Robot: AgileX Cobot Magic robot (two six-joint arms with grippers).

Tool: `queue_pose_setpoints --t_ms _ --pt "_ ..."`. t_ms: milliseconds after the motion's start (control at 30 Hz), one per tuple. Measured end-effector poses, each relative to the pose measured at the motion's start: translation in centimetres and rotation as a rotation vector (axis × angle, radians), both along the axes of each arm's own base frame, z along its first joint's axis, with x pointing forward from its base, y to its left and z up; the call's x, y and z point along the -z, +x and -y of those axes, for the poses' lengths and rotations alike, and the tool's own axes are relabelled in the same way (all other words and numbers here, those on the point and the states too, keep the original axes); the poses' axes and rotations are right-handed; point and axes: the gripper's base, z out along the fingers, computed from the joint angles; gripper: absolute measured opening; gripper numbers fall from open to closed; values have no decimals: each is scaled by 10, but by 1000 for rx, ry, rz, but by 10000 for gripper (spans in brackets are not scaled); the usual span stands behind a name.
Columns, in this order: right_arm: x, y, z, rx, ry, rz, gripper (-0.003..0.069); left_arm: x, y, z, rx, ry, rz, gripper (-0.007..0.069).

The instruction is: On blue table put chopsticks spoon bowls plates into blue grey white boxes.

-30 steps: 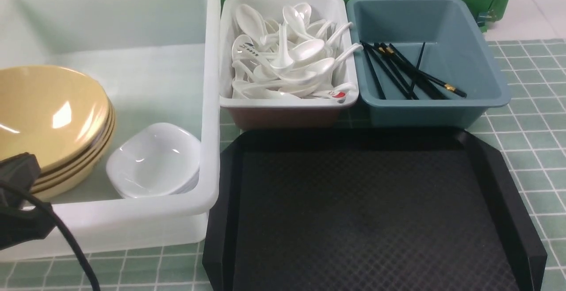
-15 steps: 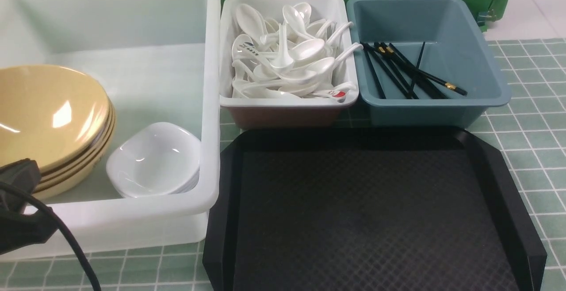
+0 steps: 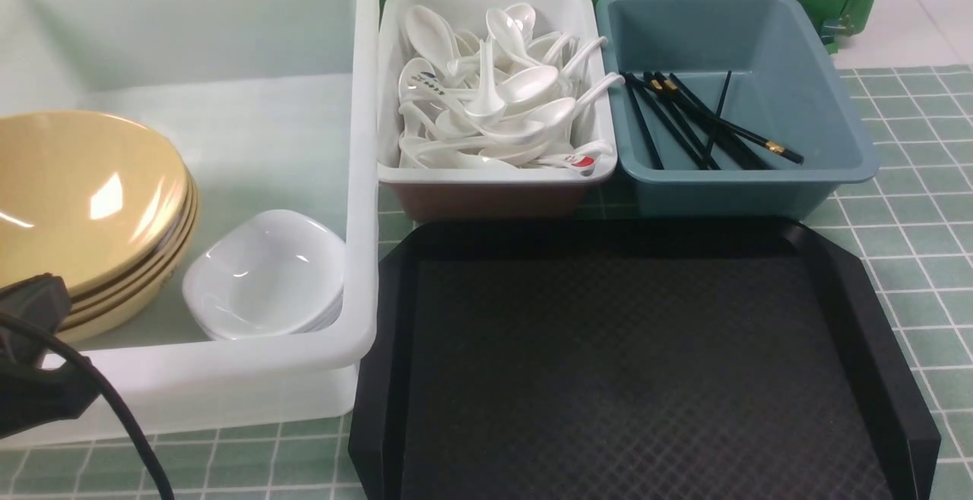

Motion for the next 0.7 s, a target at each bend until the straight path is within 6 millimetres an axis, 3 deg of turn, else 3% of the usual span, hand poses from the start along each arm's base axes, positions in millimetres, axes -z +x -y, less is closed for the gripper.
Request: queue_pose_setpoints --t_ms 600,700 --pt "0 0 0 0 2 -5 64 0 0 0 0 0 2 2" --pt "0 0 0 0 3 -7 68 7 -7 -1 1 -3 28 2"
